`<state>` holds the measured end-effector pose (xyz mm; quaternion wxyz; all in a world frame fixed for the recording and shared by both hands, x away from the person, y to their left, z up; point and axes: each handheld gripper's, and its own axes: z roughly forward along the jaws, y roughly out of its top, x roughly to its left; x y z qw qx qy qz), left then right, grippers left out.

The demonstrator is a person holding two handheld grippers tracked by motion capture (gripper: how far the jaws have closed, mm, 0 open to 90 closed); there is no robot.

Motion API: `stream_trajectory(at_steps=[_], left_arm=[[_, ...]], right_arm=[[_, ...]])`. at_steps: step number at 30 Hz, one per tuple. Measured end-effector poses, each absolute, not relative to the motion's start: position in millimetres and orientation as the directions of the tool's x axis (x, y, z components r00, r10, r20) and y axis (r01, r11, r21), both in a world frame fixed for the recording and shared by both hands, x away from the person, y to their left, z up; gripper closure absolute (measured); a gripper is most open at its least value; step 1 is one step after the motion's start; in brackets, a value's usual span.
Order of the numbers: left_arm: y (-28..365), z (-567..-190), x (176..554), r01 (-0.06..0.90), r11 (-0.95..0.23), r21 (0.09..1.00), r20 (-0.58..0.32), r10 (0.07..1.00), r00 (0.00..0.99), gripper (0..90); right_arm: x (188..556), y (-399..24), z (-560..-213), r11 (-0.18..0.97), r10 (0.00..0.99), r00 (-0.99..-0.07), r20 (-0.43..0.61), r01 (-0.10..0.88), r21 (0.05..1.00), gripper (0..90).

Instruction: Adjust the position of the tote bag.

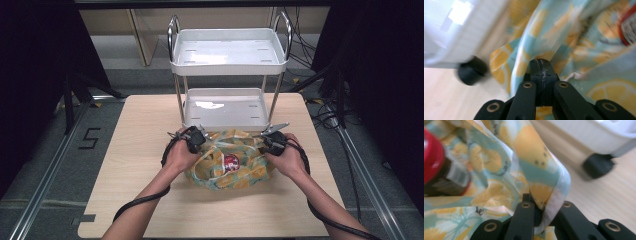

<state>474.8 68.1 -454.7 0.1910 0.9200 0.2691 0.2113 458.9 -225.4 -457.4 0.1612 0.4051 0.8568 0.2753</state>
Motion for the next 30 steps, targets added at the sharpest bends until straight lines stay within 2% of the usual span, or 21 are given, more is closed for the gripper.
stream_trajectory(at_steps=[2,4,6,7,8,9,10,12,16,20,23,25,26,27,30], left_arm=[[68.0,-458.9,476.6,0.425,-0.782,0.456,0.274,0.578,0.769,89.7],[69.0,-463.2,477.4,0.436,-0.772,0.463,0.255,0.587,0.768,89.6],[69.7,-463.8,477.3,0.439,-0.767,0.469,0.253,0.592,0.765,89.5],[71.3,-463.5,477.1,0.449,-0.749,0.488,0.235,0.608,0.758,89.5],[71.3,-463.5,477.1,0.449,-0.749,0.488,0.235,0.608,0.758,89.5],[71.4,-461.8,477.5,0.445,-0.754,0.483,0.243,0.603,0.759,89.5],[70.8,-461.2,477.7,0.445,-0.755,0.481,0.243,0.603,0.760,89.6],[69.9,-460.3,478.2,0.443,-0.759,0.478,0.243,0.599,0.763,89.5],[63.3,-459.6,479.4,0.437,-0.766,0.471,0.246,0.590,0.769,89.6],[60.3,-460.6,480.4,0.441,-0.764,0.472,0.235,0.591,0.772,89.6],[59.8,-460.8,481.0,0.445,-0.763,0.469,0.227,0.591,0.774,89.6],[59.9,-460.9,481.1,0.448,-0.760,0.471,0.222,0.594,0.774,89.6],[60.3,-460.9,481.3,0.450,-0.756,0.475,0.219,0.597,0.772,89.6],[61.3,-460.3,482.5,0.451,-0.757,0.473,0.215,0.596,0.774,89.6],[62.0,-459.0,482.3,0.455,-0.748,0.482,0.208,0.603,0.771,89.6]], right_arm=[[463.1,-227.7,-467.3,0.553,0.775,-0.624,-0.095,0.599,0.579,84.9],[462.6,-227.0,-471.5,0.571,0.768,-0.636,-0.068,0.634,0.522,80.5],[462.3,-227.3,-471.6,0.577,0.763,-0.644,-0.065,0.631,0.519,78.9],[460.5,-229.8,-465.3,0.569,0.754,-0.654,-0.059,0.607,0.555,69.3],[460.5,-229.8,-465.3,0.569,0.754,-0.654,-0.059,0.607,0.555,69.3],[456.5,-231.6,-451.5,0.561,0.749,-0.658,-0.074,0.571,0.598,63.3],[449.4,-228.8,-439.7,0.526,0.755,-0.655,-0.014,0.594,0.608,60.5],[442.9,-227.7,-422.7,0.534,0.725,-0.688,-0.040,0.524,0.663,55.7],[427.3,-227.3,-386.3,0.571,0.681,-0.726,-0.101,0.439,0.693,55.6],[412.6,-216.5,-370.7,0.594,0.631,-0.762,-0.147,0.353,0.723,59.4],[401.6,-196.1,-373.3,0.565,0.565,-0.824,-0.038,0.352,0.746,57.2],[398.3,-180.3,-381.7,0.545,0.509,-0.860,0.037,0.355,0.760,52.0],[398.3,-180.3,-381.7,0.545,0.509,-0.860,0.037,0.355,0.760,52.0],[398.5,-165.5,-392.5,0.535,0.471,-0.879,0.078,0.355,0.767,46.5],[398.0,-145.1,-405.2,0.545,0.447,-0.889,0.102,0.361,0.757,42.4]])
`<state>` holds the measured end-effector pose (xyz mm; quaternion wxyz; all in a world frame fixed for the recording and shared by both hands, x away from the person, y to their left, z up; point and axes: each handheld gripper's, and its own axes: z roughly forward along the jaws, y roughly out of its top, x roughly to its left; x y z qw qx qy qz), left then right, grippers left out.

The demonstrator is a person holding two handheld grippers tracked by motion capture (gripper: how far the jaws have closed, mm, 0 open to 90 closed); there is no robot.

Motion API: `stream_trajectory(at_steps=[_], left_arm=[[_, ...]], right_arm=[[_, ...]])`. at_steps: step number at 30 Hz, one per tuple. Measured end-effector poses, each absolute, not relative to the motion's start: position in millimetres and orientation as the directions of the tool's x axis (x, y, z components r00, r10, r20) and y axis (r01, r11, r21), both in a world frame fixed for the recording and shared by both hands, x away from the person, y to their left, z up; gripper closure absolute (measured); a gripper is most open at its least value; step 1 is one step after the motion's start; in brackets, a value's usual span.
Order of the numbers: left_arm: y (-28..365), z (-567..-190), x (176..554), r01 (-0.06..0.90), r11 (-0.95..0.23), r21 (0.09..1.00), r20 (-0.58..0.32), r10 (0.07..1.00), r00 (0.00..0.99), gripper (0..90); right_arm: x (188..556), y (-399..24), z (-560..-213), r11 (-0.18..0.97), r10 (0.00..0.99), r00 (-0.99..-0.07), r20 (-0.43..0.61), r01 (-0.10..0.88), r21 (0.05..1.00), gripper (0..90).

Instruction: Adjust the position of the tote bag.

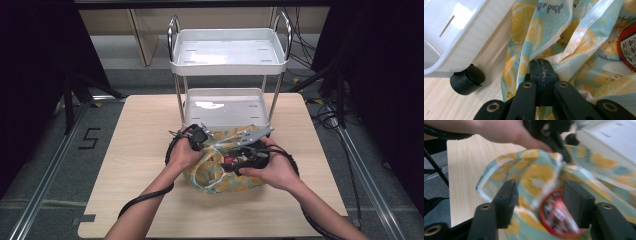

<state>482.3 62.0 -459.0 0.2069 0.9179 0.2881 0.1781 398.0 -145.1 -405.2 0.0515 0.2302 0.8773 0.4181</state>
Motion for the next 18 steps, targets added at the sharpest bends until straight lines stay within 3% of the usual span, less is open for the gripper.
stream_trajectory(at_steps=[2,4,6,9,12,18], left_arm=[[62.7,-458.1,482.6,0.454,-0.750,0.480,0.211,0.601,0.771,89.6],[63.2,-457.7,483.2,0.456,-0.752,0.477,0.209,0.601,0.772,89.6],[63.5,-457.6,483.0,0.456,-0.749,0.482,0.205,0.602,0.772,89.6],[63.5,-458.5,484.1,0.463,-0.741,0.486,0.194,0.608,0.770,89.6],[64.0,-458.4,485.0,0.464,-0.742,0.484,0.195,0.608,0.770,89.6],[65.7,-457.5,485.7,0.474,-0.732,0.490,0.179,0.617,0.767,89.6]], right_arm=[[400.4,-134.7,-413.2,0.556,0.459,-0.883,0.099,0.373,0.743,40.8],[405.4,-129.9,-420.3,0.563,0.473,-0.877,0.089,0.378,0.735,45.1],[406.5,-127.0,-423.7,0.574,0.458,-0.883,0.104,0.384,0.723,63.9],[403.2,-123.4,-426.1,0.593,0.399,-0.906,0.140,0.371,0.715,83.6],[397.8,-122.9,-422.3,0.603,0.356,-0.923,0.148,0.348,0.718,89.7],[385.1,-124.9,-411.5,0.610,0.319,-0.937,0.143,0.319,0.725,90.0]])
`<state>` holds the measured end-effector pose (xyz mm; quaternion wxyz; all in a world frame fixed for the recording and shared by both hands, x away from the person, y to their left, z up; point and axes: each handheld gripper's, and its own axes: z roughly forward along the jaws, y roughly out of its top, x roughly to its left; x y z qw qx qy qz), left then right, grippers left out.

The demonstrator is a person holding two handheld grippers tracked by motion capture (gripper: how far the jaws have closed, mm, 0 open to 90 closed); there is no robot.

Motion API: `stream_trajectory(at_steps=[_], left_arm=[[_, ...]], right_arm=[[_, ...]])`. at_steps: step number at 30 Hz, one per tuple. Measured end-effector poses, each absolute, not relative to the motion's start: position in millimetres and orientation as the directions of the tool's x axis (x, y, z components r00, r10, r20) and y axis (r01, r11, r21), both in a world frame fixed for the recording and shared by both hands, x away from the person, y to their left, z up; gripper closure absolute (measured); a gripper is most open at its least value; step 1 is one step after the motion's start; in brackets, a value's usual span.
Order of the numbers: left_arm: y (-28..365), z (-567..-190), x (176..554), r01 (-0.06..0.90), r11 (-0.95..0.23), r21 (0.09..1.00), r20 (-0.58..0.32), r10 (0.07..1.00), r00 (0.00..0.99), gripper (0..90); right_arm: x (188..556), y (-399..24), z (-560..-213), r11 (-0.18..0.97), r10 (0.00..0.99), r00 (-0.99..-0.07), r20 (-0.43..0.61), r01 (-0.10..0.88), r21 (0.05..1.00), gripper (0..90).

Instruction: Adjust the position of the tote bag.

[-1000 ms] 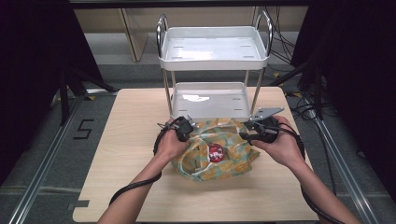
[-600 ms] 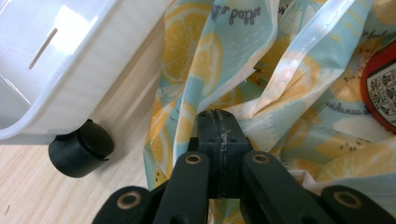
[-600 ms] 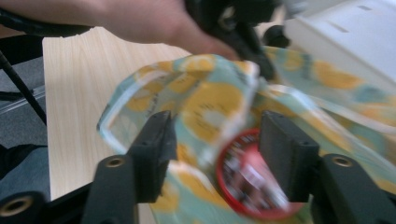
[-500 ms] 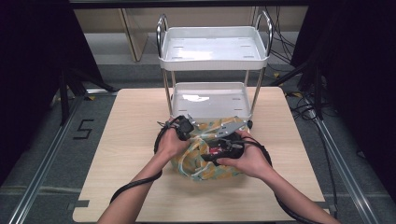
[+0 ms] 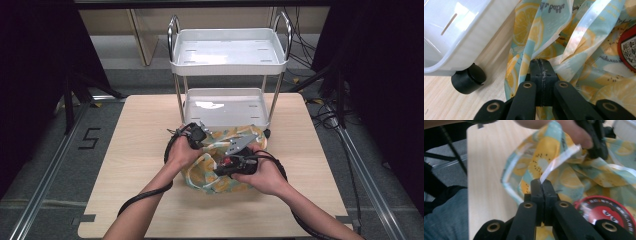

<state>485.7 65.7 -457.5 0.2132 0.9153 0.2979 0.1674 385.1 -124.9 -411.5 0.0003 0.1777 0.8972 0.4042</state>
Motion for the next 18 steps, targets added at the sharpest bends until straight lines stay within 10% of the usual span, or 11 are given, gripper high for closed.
stream_trajectory(at_steps=[14,18], left_arm=[[64.5,-462.5,487.3,0.486,-0.741,0.463,0.176,0.615,0.769,89.6],[64.1,-463.2,487.7,0.482,-0.749,0.454,0.180,0.607,0.774,89.6]], right_arm=[[338.8,-111.7,-439.8,0.737,0.102,-0.966,0.238,0.234,0.634,90.0],[339.6,-123.6,-435.9,0.732,0.121,-0.961,0.248,0.255,0.631,74.1]])
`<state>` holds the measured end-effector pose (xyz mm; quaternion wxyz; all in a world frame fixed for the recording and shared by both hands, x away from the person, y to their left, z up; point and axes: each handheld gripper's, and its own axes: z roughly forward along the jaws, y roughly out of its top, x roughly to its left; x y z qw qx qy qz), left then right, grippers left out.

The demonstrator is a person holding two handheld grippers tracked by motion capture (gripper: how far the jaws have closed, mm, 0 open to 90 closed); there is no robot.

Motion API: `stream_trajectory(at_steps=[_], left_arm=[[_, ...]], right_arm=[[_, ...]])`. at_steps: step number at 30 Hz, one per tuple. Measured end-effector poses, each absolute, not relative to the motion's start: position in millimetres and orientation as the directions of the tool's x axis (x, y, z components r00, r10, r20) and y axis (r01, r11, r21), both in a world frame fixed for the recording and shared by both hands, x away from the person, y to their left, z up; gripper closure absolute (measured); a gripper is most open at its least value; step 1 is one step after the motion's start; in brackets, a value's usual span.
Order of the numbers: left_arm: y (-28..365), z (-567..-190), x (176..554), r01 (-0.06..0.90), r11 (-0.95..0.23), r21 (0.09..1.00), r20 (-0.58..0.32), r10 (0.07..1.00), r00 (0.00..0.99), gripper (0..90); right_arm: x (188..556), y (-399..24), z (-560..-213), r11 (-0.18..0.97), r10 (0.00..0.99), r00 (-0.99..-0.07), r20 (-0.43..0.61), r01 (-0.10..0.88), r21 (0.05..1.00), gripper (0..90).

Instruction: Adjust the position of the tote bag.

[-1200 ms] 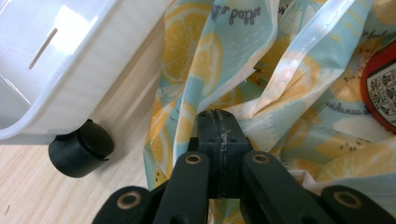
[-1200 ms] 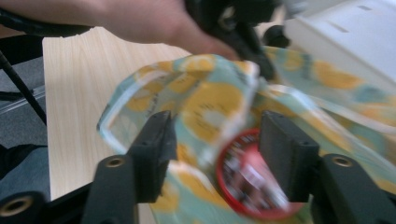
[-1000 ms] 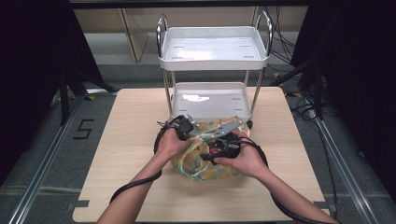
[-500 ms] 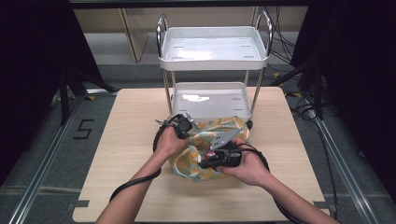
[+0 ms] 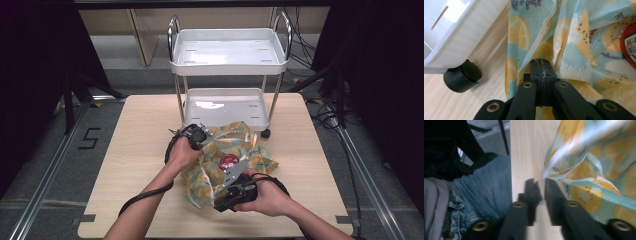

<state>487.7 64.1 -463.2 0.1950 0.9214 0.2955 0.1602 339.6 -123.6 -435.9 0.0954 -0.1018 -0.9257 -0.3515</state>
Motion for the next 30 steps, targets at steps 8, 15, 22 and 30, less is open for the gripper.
stream_trajectory(at_steps=[8,15,22,30], left_arm=[[61.0,-461.5,486.1,0.475,-0.754,0.453,0.185,0.601,0.777,89.6],[59.5,-462.4,486.1,0.472,-0.762,0.443,0.190,0.595,0.781,89.6],[57.7,-464.2,485.1,0.474,-0.764,0.438,0.186,0.592,0.784,89.6],[54.1,-465.0,480.8,0.459,-0.785,0.416,0.199,0.571,0.796,89.6]], right_arm=[[368.0,-150.1,-377.4,0.595,0.299,-0.953,0.054,0.230,0.770,58.8],[387.0,-130.1,-415.2,0.748,0.261,-0.960,0.098,0.265,0.609,44.5],[380.1,-121.5,-435.5,0.841,0.231,-0.967,0.108,0.254,0.478,70.6],[365.9,-151.4,-438.7,0.842,0.276,-0.947,0.166,0.321,0.434,88.6]])
